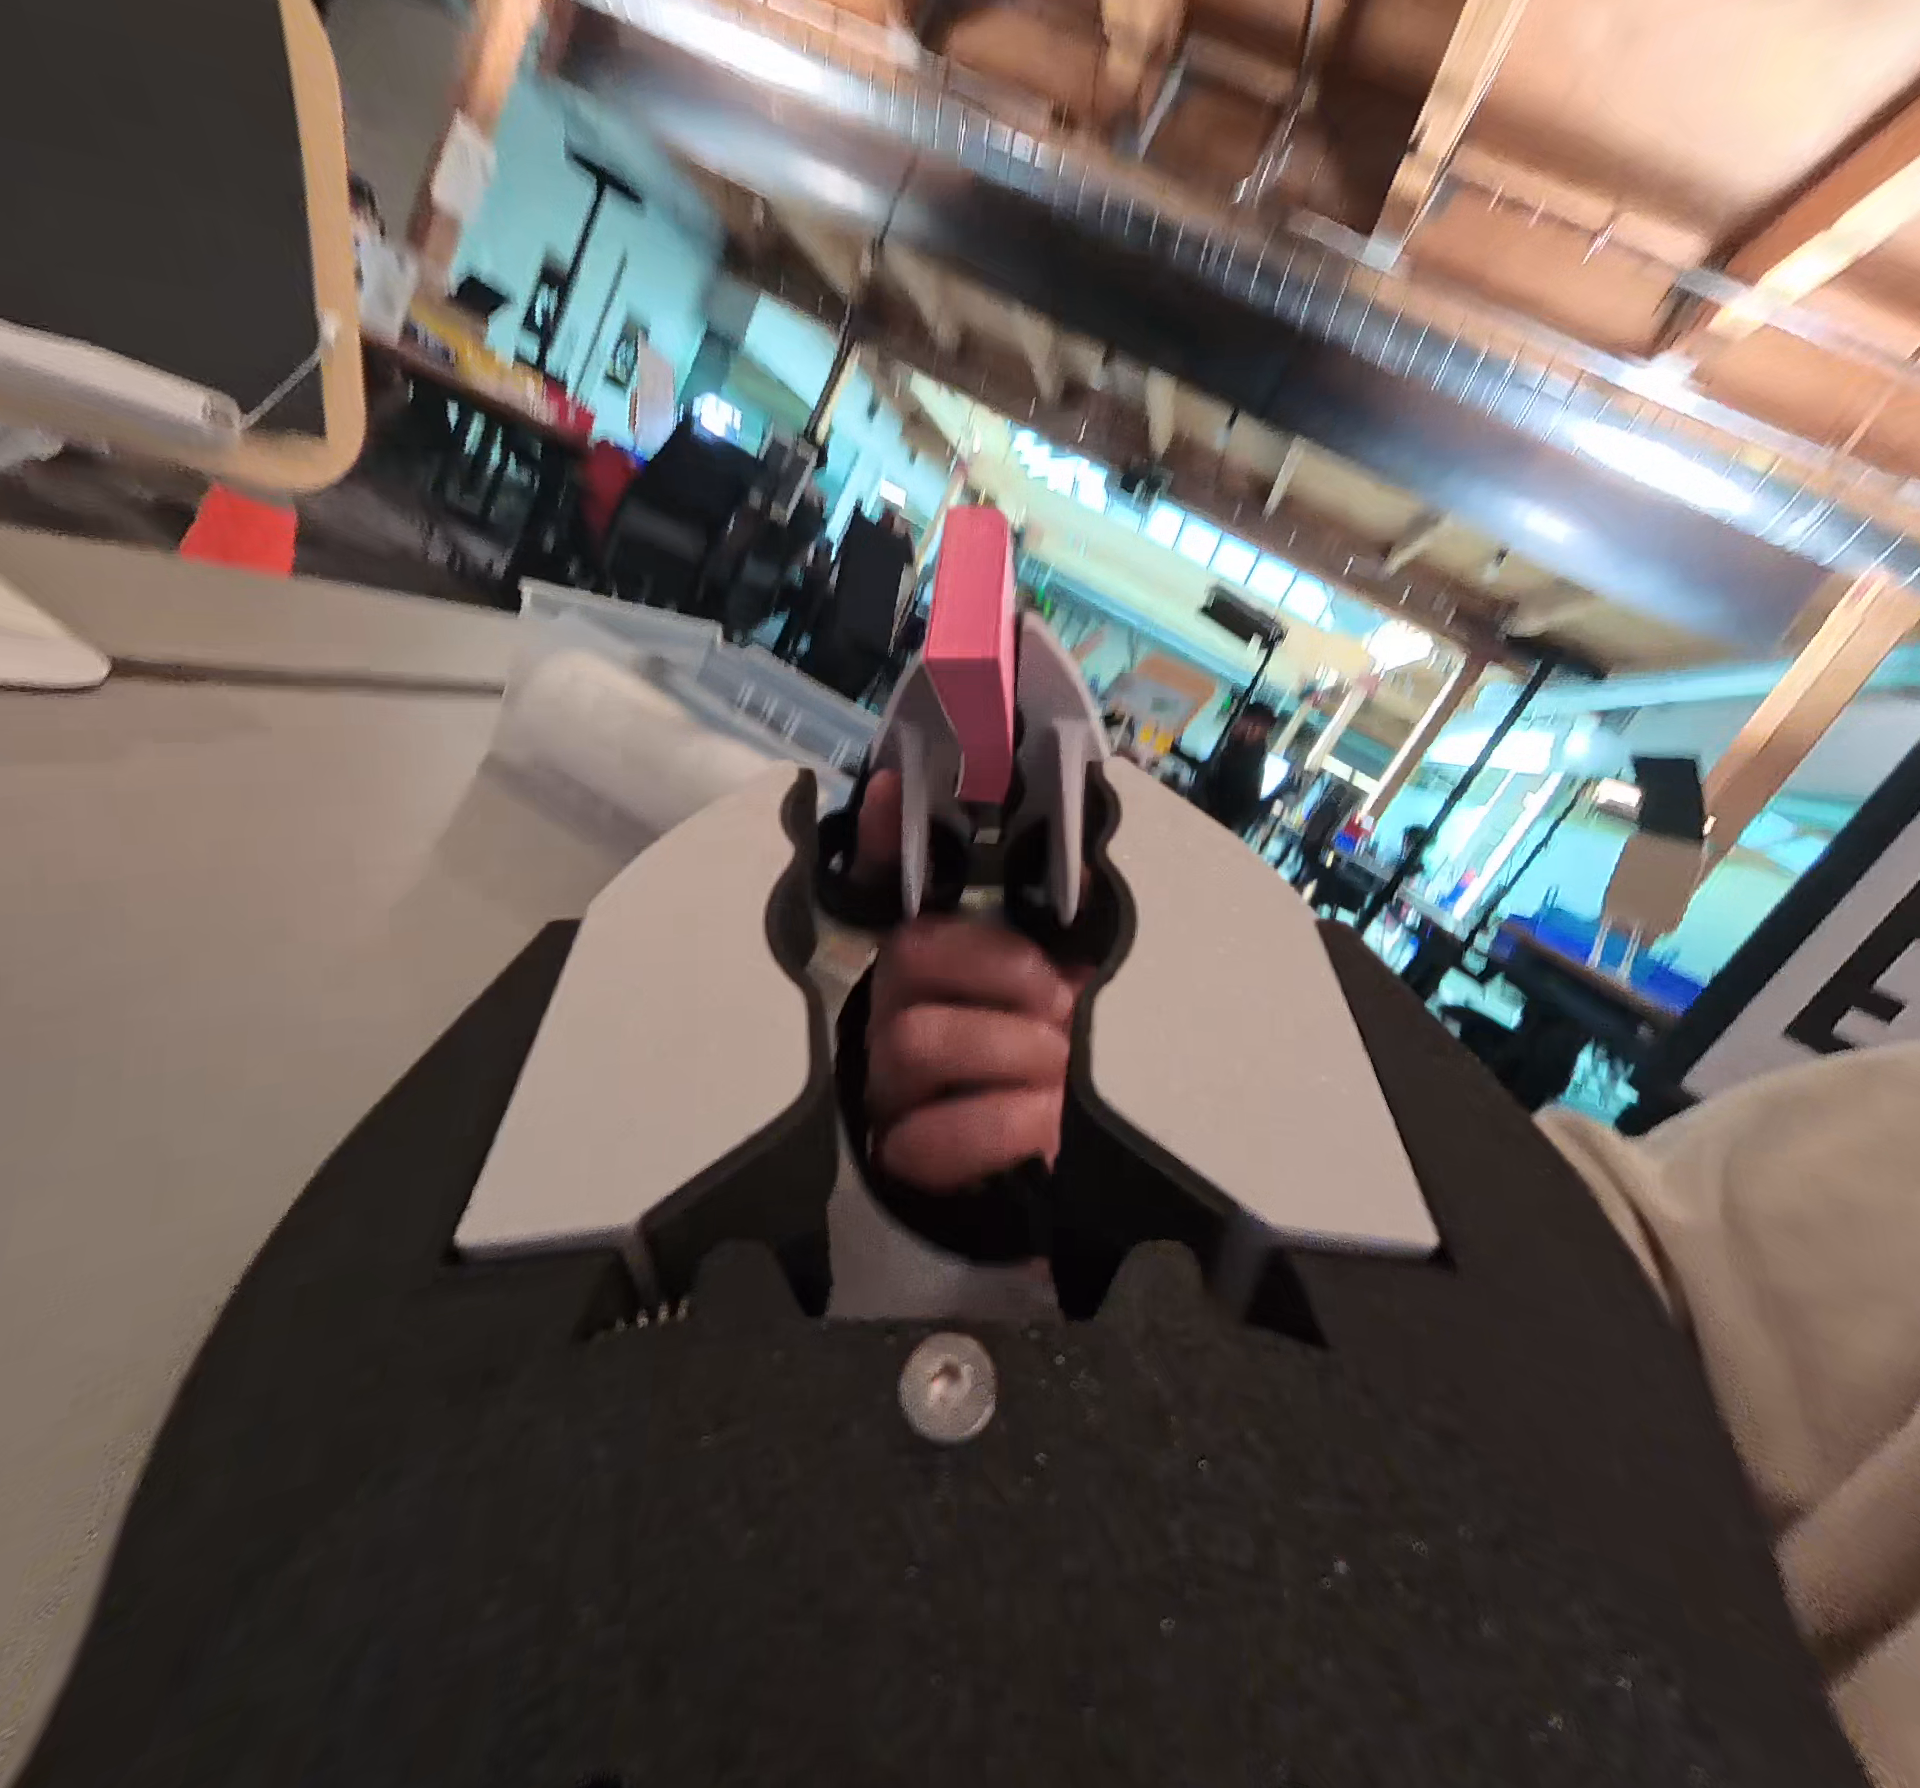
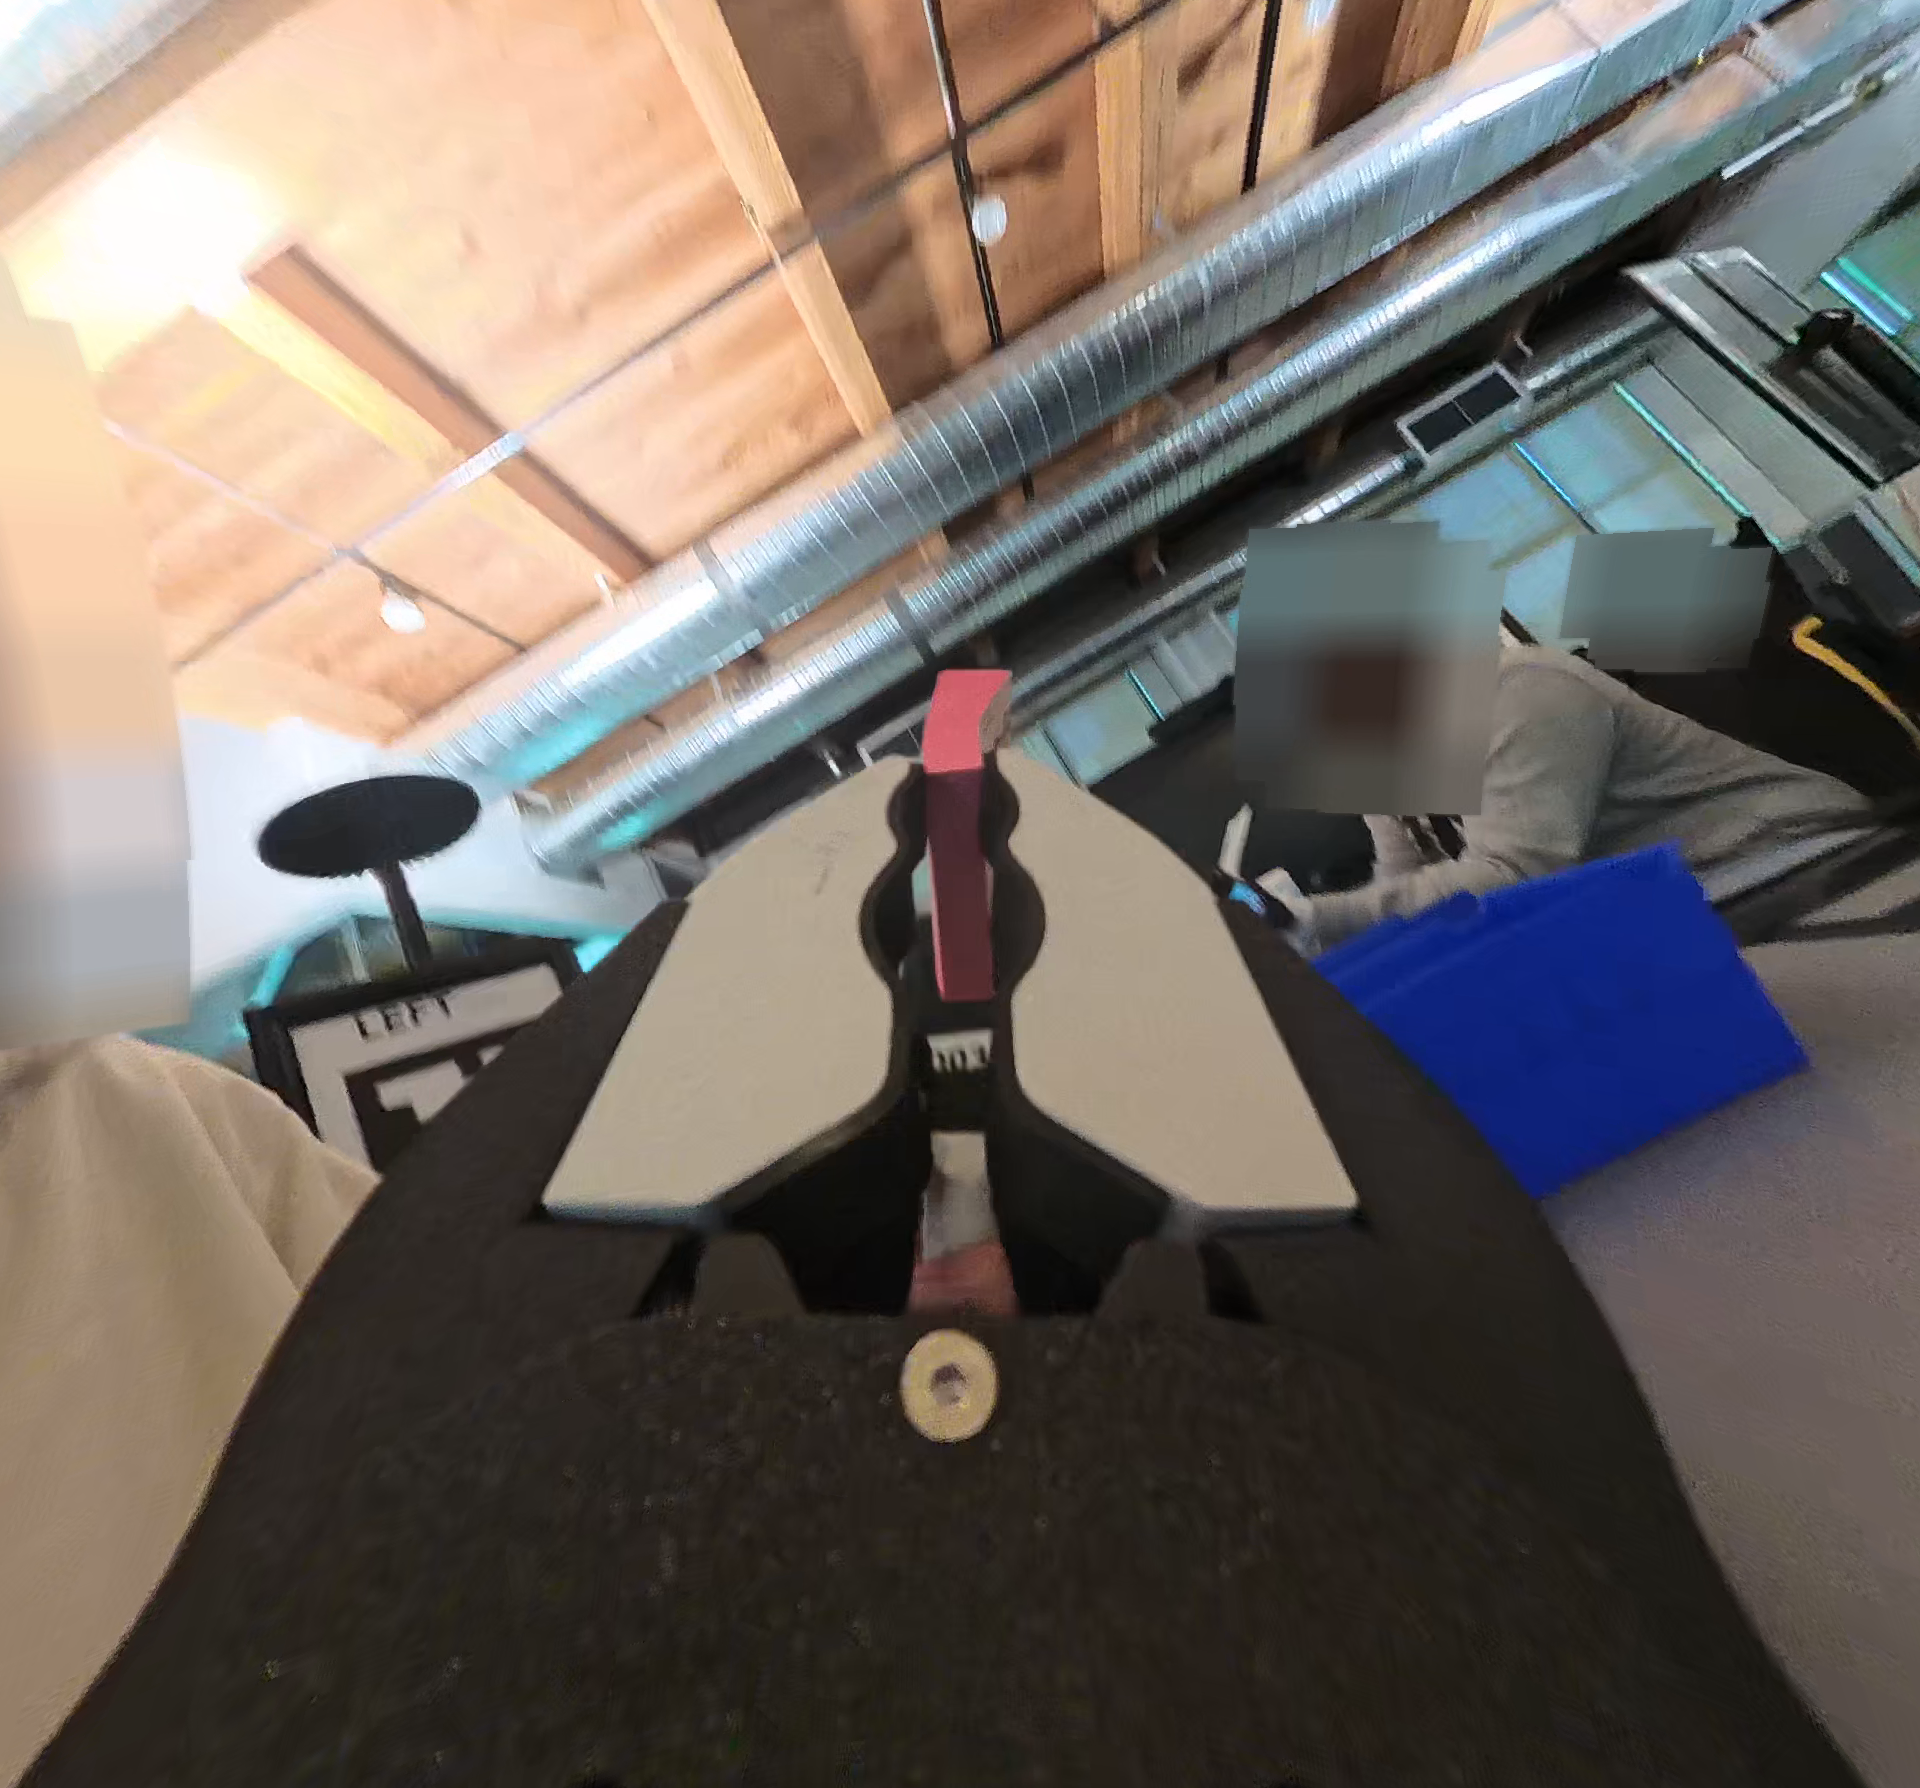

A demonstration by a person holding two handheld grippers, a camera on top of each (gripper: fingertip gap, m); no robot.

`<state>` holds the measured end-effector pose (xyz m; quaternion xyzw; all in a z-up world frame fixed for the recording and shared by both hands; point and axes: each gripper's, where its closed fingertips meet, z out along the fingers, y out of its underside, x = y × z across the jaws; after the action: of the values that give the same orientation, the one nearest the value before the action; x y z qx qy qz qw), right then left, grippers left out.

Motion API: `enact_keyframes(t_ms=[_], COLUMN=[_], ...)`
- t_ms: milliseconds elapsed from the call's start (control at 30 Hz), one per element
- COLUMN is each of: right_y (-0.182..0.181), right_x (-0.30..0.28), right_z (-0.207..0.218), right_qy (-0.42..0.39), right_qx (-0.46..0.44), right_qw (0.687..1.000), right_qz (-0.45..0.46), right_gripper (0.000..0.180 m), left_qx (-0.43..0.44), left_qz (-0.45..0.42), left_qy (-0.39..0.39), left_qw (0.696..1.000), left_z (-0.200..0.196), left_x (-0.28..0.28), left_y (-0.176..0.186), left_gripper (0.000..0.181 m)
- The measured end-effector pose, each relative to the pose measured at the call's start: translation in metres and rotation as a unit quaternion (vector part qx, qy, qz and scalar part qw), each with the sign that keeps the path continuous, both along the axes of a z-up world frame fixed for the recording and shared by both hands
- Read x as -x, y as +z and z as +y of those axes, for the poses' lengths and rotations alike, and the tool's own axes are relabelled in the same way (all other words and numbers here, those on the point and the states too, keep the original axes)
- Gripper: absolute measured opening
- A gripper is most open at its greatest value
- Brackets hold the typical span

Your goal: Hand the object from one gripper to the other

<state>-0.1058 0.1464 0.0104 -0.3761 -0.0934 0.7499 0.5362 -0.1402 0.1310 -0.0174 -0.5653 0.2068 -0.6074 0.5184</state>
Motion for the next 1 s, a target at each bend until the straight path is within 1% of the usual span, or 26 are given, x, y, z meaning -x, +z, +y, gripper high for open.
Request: enact_keyframes(t_ms=[33,100,167,200,300,400,500,533,667,733,767,800,833,867,900,933,1000], right_y=[0.003,0.004,0.004,0.003,0.003,0.0,-0.002,-0.002,-0.005,-0.01,-0.014,-0.019,-0.025,-0.033,-0.043,-0.052,-0.065], right_x=[0.002,0.01,0.019,0.023,0.023,0.031,0.041,0.042,0.043,0.046,0.048,0.051,0.053,0.055,0.057,0.059,0.055], right_z=[-0.002,-0.007,-0.014,-0.015,-0.015,-0.017,-0.021,-0.022,-0.021,-0.019,-0.017,-0.014,-0.011,-0.006,-0.001,0.002,0.017], right_qy=[0.012,0.041,0.044,0.039,0.021,0.023,0.025,0.026,0.039,0.022,-0.002,-0.035,-0.075,-0.123,-0.173,-0.216,-0.314], right_qx=[0.01,0.023,0.013,0.009,0.007,0.007,0.0,0.001,0.005,-0.005,-0.021,-0.041,-0.069,-0.1,-0.136,-0.174,-0.208], right_qw=[1.0,0.998,0.999,0.999,0.999,1.0,1.0,1.0,0.999,0.998,0.995,0.986,0.971,0.944,0.904,0.856,0.757], right_qz=[0.022,0.039,0.025,0.016,0.024,0.015,0.0,0.0,-0.015,-0.058,-0.1,-0.155,-0.218,-0.289,-0.366,-0.436,-0.534], right_gripper=[0.01,0.01,0.01,0.01,0.01,0.009,0.01,0.01,0.01,0.01,0.012,0.019,0.031,0.042,0.049,0.055,0.056], left_qx=[-0.007,-0.031,-0.039,-0.035,-0.019,-0.027,-0.042,-0.048,-0.031,0.009,0.03,0.049,0.063,0.073,0.077,0.077,0.079], left_qz=[-0.023,-0.026,-0.008,-0.017,-0.05,-0.041,-0.038,-0.035,-0.018,-0.011,-0.007,0.0,0.013,0.031,0.046,0.056,0.073], left_qy=[0.006,-0.001,-0.008,-0.009,-0.002,-0.005,-0.015,-0.023,-0.038,-0.057,-0.063,-0.057,-0.038,-0.012,0.011,0.028,0.052], left_qw=[1.0,0.999,0.999,0.999,0.999,0.999,0.998,0.998,0.999,0.998,0.998,0.997,0.997,0.997,0.996,0.995,0.993], left_z=[-0.002,-0.008,-0.009,-0.007,-0.004,-0.005,-0.01,-0.013,-0.013,-0.01,-0.008,-0.003,0.004,0.012,0.018,0.023,0.028], left_x=[-0.001,-0.008,-0.009,-0.006,0.006,0.006,0.004,0.003,0.004,0.007,0.009,0.013,0.017,0.022,0.027,0.03,0.033], left_y=[0.006,0.011,0.011,0.014,0.021,0.018,0.019,0.019,0.016,0.012,0.01,0.006,0.001,-0.005,-0.011,-0.015,-0.022], left_gripper=[0.049,0.053,0.061,0.062,0.05,0.032,0.021,0.012,0.009,0.009,0.009,0.009,0.009,0.009,0.009,0.009,0.009])
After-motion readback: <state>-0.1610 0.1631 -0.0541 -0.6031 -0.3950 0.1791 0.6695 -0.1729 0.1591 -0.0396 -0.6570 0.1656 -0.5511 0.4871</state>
